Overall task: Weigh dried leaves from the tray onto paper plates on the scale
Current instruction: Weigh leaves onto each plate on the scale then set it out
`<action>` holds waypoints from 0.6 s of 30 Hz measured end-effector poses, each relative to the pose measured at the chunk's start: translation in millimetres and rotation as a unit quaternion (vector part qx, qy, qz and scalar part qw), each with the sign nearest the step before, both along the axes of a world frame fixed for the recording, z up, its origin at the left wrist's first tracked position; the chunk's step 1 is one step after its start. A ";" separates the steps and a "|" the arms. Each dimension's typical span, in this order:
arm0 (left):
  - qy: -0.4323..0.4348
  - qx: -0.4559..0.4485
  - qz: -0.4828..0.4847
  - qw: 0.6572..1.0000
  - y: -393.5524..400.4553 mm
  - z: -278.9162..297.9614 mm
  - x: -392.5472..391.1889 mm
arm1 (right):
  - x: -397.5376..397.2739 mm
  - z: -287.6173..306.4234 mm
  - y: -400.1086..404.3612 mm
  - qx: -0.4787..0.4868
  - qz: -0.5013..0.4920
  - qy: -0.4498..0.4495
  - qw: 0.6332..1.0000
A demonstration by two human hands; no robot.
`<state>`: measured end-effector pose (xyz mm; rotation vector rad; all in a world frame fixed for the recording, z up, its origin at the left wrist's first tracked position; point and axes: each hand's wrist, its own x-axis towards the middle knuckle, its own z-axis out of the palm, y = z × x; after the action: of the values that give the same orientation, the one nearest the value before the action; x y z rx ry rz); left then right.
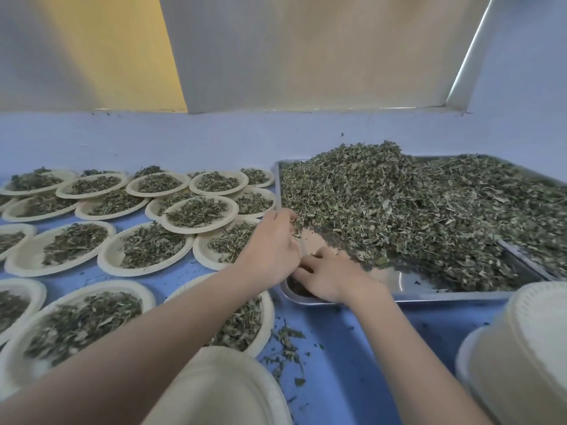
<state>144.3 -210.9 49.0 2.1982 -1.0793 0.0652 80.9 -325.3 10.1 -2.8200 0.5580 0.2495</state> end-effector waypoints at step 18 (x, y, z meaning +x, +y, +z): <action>0.102 -0.029 0.068 0.992 14.6 18.5 -32.7 | 20.1 13.3 -14.1 0.019 -0.087 -0.193 0.977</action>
<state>111.6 -196.4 67.5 2.1700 -0.8047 -0.0649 101.0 -339.4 23.3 -2.6588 0.6899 -0.3123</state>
